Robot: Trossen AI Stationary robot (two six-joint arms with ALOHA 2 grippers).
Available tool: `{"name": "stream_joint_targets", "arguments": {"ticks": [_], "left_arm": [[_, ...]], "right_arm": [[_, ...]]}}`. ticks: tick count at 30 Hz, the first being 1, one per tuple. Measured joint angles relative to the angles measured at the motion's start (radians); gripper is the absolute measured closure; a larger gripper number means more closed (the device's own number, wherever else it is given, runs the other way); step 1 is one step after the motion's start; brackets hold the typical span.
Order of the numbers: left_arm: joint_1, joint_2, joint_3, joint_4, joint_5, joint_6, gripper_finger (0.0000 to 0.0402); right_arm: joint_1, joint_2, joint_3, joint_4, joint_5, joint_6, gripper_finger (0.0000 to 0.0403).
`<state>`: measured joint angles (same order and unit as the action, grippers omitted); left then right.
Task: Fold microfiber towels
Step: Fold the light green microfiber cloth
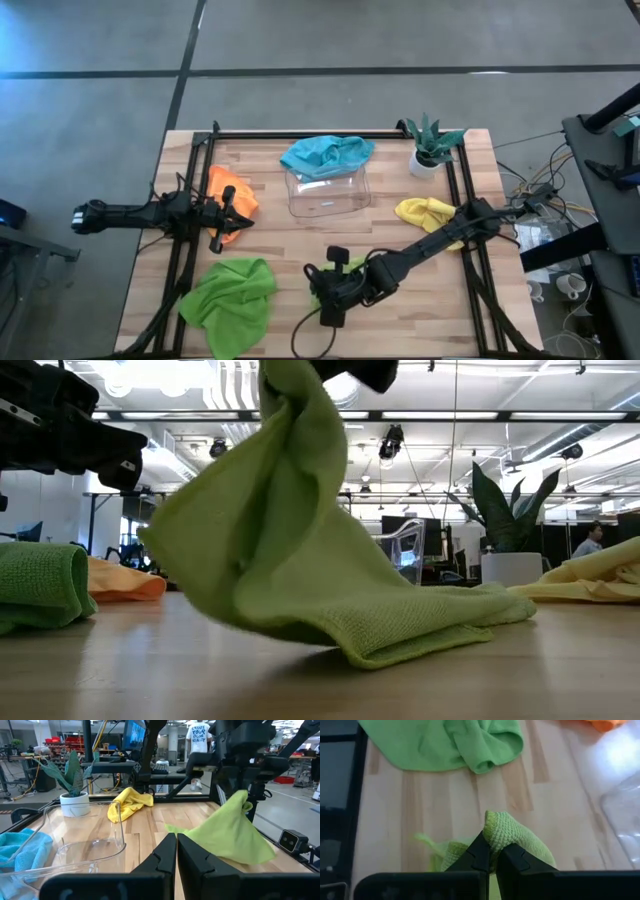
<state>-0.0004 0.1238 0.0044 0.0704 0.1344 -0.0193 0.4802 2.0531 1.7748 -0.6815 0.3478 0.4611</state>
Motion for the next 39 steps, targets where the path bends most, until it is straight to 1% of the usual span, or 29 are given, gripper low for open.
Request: {"name": "stream_joint_targets", "arguments": {"ticks": [3, 10, 11, 12, 14, 16, 17, 19, 21, 24, 27, 32, 35, 39], "left_arm": [[0.000, 0.000, 0.000, 0.000, 0.000, 0.000, 0.0402], [0.000, -0.001, 0.000, 0.013, -0.002, 0.006, 0.0402], [0.000, -0.001, 0.000, 0.035, -0.004, -0.017, 0.0402], [-0.001, -0.001, 0.000, 0.060, -0.005, -0.080, 0.0402], [-0.001, -0.001, 0.000, 0.122, -0.006, -0.257, 0.0402], [-0.001, 0.001, 0.000, 0.195, -0.011, -0.386, 0.0402], [-0.001, 0.002, 0.000, 0.225, -0.012, -0.406, 0.0402], [-0.001, 0.003, 0.000, 0.267, -0.013, -0.396, 0.0402], [-0.002, 0.004, 0.000, 0.277, -0.003, -0.393, 0.0402], [-0.021, 0.038, 0.000, 0.299, 0.069, -0.386, 0.0402], [-0.069, 0.129, 0.000, 0.405, 0.066, -0.349, 0.0402], [-0.152, 0.356, 0.000, 0.628, 0.061, -0.337, 0.0402], [-0.168, 0.491, 0.003, 0.686, 0.015, -0.341, 0.0402], [-0.168, 0.670, 0.033, 0.682, -0.058, -0.340, 0.0394]], "right_arm": [[-0.015, 0.001, 0.000, 0.041, -0.031, -0.018, 0.0394], [-0.048, -0.001, 0.036, 0.100, -0.037, -0.136, 0.0394], [-0.055, -0.002, 0.046, 0.099, -0.036, -0.149, 0.0394], [-0.062, -0.003, 0.056, 0.098, -0.035, -0.159, 0.0394], [-0.073, -0.003, 0.073, 0.095, -0.032, -0.178, 0.0394], [-0.082, -0.003, 0.086, 0.092, -0.033, -0.193, 0.0394], [-0.088, -0.003, 0.088, 0.092, -0.033, -0.198, 0.0394], [-0.097, -0.004, 0.092, 0.081, -0.034, -0.200, 0.0394], [-0.110, -0.004, 0.098, 0.051, -0.033, -0.200, 0.0394], [-0.132, -0.005, 0.099, 0.008, -0.028, -0.187, 0.0394], [-0.155, -0.007, 0.099, -0.034, 0.009, -0.170, 0.0394], [-0.199, -0.009, 0.099, -0.069, 0.104, -0.111, 0.0394], [-0.229, -0.009, 0.099, -0.067, 0.151, -0.095, 0.0394], [-0.260, -0.009, 0.099, -0.047, 0.153, -0.095, 0.0394]]}}
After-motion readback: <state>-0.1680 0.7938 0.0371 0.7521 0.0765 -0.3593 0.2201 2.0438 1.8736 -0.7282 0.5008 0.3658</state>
